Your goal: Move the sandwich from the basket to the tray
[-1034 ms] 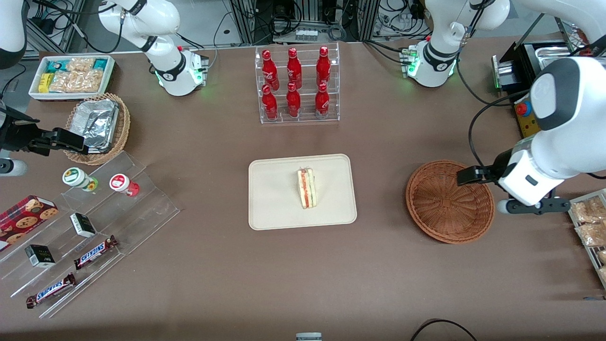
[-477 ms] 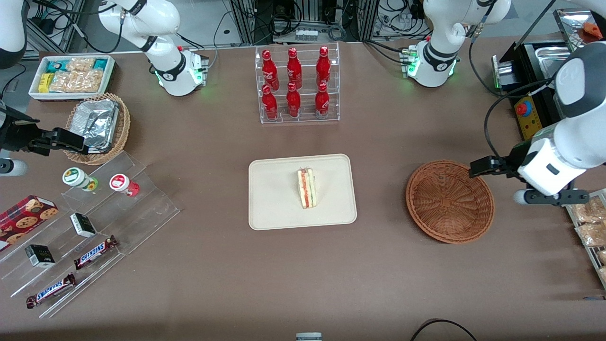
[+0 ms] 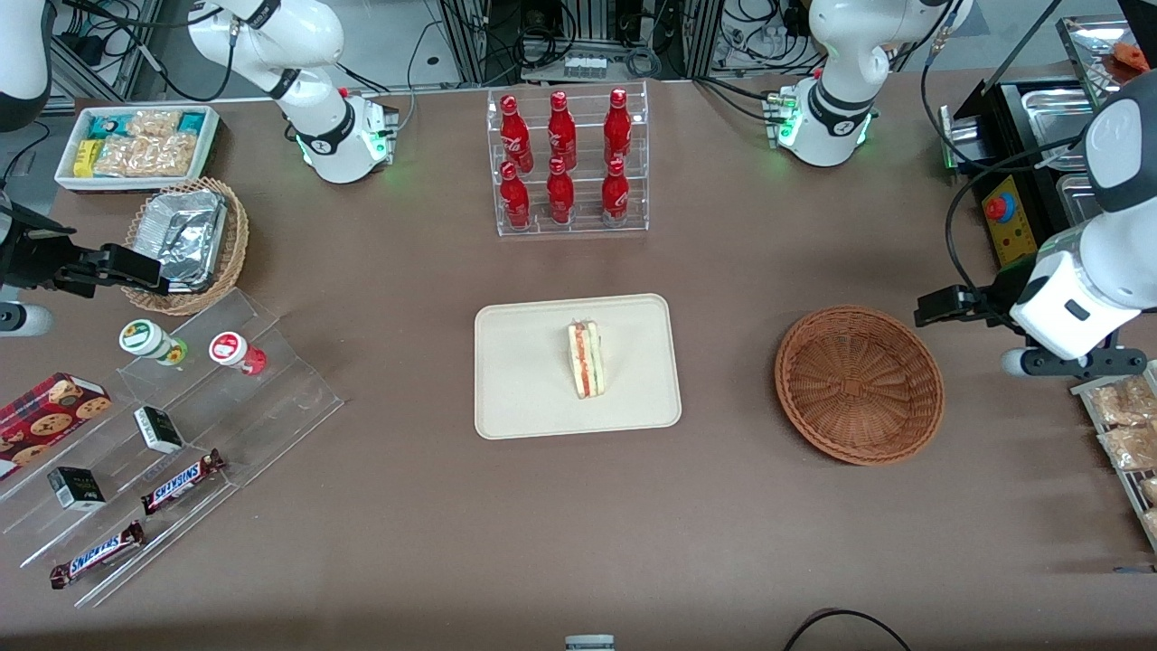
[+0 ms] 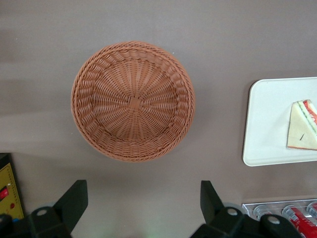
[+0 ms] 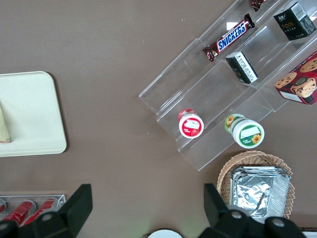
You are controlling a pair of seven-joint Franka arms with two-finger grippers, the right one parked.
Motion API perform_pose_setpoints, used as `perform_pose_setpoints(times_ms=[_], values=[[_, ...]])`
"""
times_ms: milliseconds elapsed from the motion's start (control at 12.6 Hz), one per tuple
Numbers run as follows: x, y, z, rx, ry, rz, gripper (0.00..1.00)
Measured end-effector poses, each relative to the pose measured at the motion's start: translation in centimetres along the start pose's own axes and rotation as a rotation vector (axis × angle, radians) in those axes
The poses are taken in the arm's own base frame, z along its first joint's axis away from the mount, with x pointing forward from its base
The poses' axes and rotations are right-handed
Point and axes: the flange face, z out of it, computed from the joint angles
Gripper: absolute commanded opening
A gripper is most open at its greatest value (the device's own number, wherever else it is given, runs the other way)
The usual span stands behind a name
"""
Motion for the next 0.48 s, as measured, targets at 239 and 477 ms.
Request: perform_pose_setpoints(times_ms=[239, 477], values=[[-2.4, -0.8, -1.2, 0.009, -0.012, -0.015, 1.00], [-5.2, -0.3, -3.4, 0.049, -0.021, -0.006, 1.00]])
